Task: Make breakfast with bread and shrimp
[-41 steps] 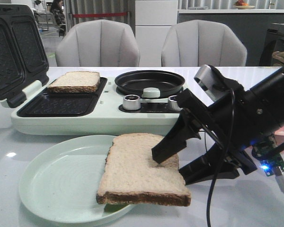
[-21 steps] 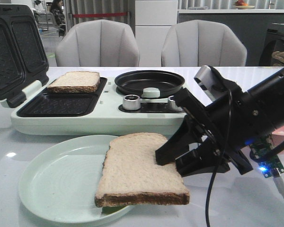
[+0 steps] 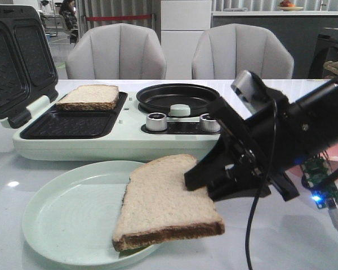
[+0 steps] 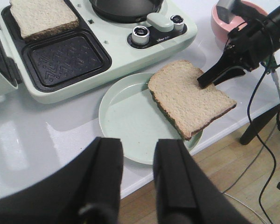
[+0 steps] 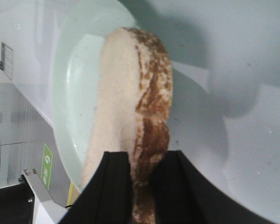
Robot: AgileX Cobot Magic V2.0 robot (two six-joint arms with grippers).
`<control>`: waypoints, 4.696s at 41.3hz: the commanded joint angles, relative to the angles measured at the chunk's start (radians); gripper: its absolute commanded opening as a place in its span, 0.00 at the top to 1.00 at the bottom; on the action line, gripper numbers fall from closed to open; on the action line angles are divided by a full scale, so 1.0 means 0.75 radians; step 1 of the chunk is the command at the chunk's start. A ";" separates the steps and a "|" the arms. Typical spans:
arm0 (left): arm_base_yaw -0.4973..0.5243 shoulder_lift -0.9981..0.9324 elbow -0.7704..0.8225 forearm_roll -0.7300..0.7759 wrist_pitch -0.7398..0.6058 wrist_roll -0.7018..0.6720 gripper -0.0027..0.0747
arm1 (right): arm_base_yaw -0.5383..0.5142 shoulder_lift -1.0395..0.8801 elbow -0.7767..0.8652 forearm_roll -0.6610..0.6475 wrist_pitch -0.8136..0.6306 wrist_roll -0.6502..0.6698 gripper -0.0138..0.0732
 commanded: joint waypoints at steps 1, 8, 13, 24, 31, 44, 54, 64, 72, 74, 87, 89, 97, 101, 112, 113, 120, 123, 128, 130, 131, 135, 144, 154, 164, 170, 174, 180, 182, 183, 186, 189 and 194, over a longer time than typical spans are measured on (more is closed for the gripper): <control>-0.009 0.003 -0.035 -0.012 -0.101 -0.003 0.63 | 0.001 -0.120 -0.030 0.034 0.089 -0.027 0.70; -0.009 0.003 -0.035 -0.012 -0.101 -0.003 0.63 | 0.001 -0.210 -0.030 0.033 0.088 -0.028 0.70; -0.009 0.003 -0.035 -0.012 -0.101 -0.003 0.63 | 0.001 -0.274 -0.030 0.033 0.102 -0.028 0.70; -0.009 0.003 -0.035 -0.012 -0.101 -0.003 0.63 | 0.001 -0.380 -0.032 0.059 0.159 -0.028 0.70; -0.009 0.003 -0.035 -0.012 -0.101 -0.003 0.63 | 0.001 -0.410 -0.072 0.118 0.183 -0.028 0.70; -0.009 0.003 -0.035 -0.012 -0.105 -0.003 0.63 | 0.010 -0.324 -0.310 0.166 0.164 -0.013 0.70; -0.009 0.003 -0.035 -0.012 -0.107 -0.003 0.63 | 0.126 -0.132 -0.571 0.200 0.053 0.011 0.70; -0.009 0.003 -0.035 -0.012 -0.142 -0.003 0.63 | 0.236 0.104 -0.890 0.200 -0.083 0.101 0.70; -0.009 0.003 -0.035 -0.009 -0.142 -0.003 0.63 | 0.284 0.269 -1.088 0.200 -0.140 0.138 0.70; -0.009 0.003 -0.035 -0.009 -0.142 -0.003 0.63 | 0.293 0.306 -1.123 0.201 -0.160 0.148 0.70; -0.009 0.003 -0.035 0.000 -0.142 -0.003 0.63 | 0.304 0.455 -1.214 0.208 -0.208 0.178 0.70; -0.009 0.003 -0.035 0.003 -0.142 -0.003 0.63 | 0.304 0.464 -1.215 0.209 -0.207 0.178 0.70; -0.009 0.003 -0.035 0.012 -0.163 -0.003 0.63 | 0.304 0.474 -1.215 0.208 -0.213 0.178 0.66; -0.009 0.003 -0.035 0.012 -0.166 -0.003 0.63 | 0.304 0.474 -1.215 0.202 -0.215 0.178 0.57; -0.009 0.003 -0.035 0.012 -0.166 -0.003 0.63 | 0.304 0.474 -1.215 0.198 -0.233 0.178 0.23; -0.009 0.003 -0.035 0.012 -0.166 -0.003 0.63 | 0.304 0.474 -1.215 0.198 -0.231 0.178 0.22; -0.009 0.003 -0.035 0.012 -0.166 -0.003 0.63 | 0.303 0.468 -1.215 0.193 -0.205 0.178 0.22; -0.009 0.003 -0.035 0.012 -0.166 -0.003 0.63 | 0.303 0.450 -1.215 0.157 -0.201 0.178 0.23; -0.009 0.003 -0.035 0.012 -0.163 -0.003 0.63 | 0.302 0.381 -1.215 0.030 -0.222 0.186 0.24; -0.009 0.003 -0.035 0.012 -0.163 -0.003 0.63 | 0.302 0.351 -1.215 -0.021 -0.234 0.203 0.24; -0.009 0.003 -0.035 0.012 -0.163 -0.003 0.63 | 0.302 0.330 -1.215 -0.061 -0.242 0.215 0.24; -0.009 0.003 -0.035 0.012 -0.163 -0.003 0.63 | 0.302 0.241 -1.215 -0.264 -0.266 0.302 0.24; -0.009 0.003 -0.035 0.012 -0.163 -0.003 0.63 | 0.302 -0.018 -1.215 -1.022 -0.223 0.736 0.24; -0.009 0.003 -0.035 0.023 -0.163 -0.003 0.63 | 0.286 -0.258 -1.215 -1.778 0.055 1.195 0.24; -0.009 0.003 -0.035 0.041 -0.163 -0.003 0.63 | 0.252 -0.515 -1.010 -2.009 0.126 1.331 0.24; -0.009 0.003 -0.035 0.041 -0.163 -0.003 0.63 | 0.160 -0.688 -0.783 -2.000 0.066 1.331 0.24; -0.009 0.003 -0.035 0.041 -0.163 -0.003 0.63 | 0.084 -0.772 -0.651 -1.999 0.060 1.331 0.24; -0.009 0.003 -0.035 0.041 -0.163 -0.003 0.63 | -0.017 -0.882 -0.503 -1.996 0.060 1.331 0.24; -0.009 0.003 -0.035 0.041 -0.163 -0.003 0.63 | -0.058 -0.913 -0.458 -1.996 0.056 1.331 0.24; -0.009 0.003 -0.035 0.041 -0.163 -0.003 0.63 | -0.074 -0.931 -0.432 -1.996 0.052 1.331 0.24; -0.009 0.003 -0.035 0.041 -0.163 -0.003 0.63 | -0.128 -0.971 -0.372 -1.996 0.044 1.331 0.24; -0.009 0.003 -0.035 0.041 -0.163 -0.003 0.63 | -0.190 -1.007 -0.309 -1.995 0.035 1.331 0.24; -0.009 0.003 -0.035 0.041 -0.163 -0.003 0.63 | -0.289 -1.038 -0.234 -1.993 0.017 1.331 0.24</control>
